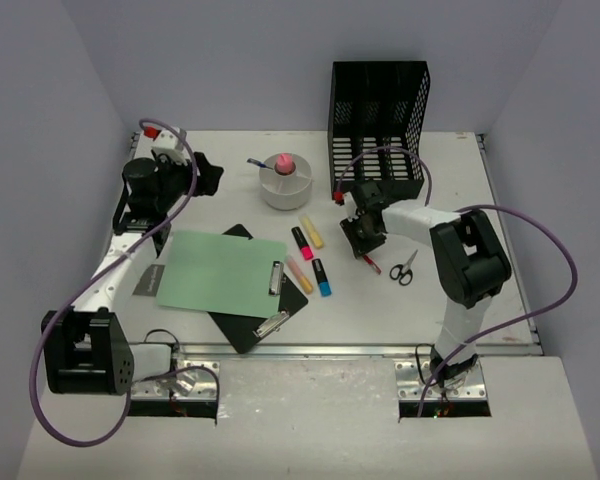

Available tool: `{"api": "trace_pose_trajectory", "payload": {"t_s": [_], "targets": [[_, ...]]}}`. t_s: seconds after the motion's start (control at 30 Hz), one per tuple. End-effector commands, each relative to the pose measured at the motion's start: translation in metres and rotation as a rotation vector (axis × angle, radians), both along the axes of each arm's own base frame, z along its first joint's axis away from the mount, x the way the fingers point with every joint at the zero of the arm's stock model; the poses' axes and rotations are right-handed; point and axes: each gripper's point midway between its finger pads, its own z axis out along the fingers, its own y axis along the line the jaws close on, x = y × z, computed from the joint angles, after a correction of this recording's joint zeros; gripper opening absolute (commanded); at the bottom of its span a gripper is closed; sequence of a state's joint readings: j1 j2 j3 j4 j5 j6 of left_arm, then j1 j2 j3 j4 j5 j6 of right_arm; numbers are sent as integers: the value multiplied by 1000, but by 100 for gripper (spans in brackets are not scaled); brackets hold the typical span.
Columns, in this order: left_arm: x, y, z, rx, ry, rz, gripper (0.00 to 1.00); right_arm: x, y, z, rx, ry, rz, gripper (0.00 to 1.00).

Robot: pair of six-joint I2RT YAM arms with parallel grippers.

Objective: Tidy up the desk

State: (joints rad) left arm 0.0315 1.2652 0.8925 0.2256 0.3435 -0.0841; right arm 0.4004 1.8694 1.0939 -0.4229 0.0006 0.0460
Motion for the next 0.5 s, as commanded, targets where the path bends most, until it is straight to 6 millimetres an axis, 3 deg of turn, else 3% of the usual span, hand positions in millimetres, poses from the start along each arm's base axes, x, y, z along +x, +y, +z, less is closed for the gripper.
{"api": "trace_pose_trajectory", "payload": {"t_s": [0.0,0.13,0.17,0.2,0.27,0.37,0.4,0.43,0.47], "targets": [[-19,-6,19,129,-91,-77,69,19,8,-4,4,-31,-23,37],[-30,-9,21,195,-112,-120,69,22,11,-10,2,-4,-21,21],[-32,-10,23,204,-123,-133,69,22,12,-9,5,1,-20,7],[-34,-13,26,211,-136,-149,69,23,12,-6,7,-2,-21,1],[-38,-20,29,238,-165,-207,68,18,18,3,47,7,-21,1],[-49,-35,32,354,-242,-329,67,12,40,49,206,-20,-18,1],[-52,-37,25,403,-255,-356,67,10,48,65,262,-28,-8,1],[-60,-57,15,557,-318,-465,67,9,57,93,337,-62,-5,1],[-71,-64,-7,659,-338,-516,66,3,71,109,421,-54,27,1]]}}
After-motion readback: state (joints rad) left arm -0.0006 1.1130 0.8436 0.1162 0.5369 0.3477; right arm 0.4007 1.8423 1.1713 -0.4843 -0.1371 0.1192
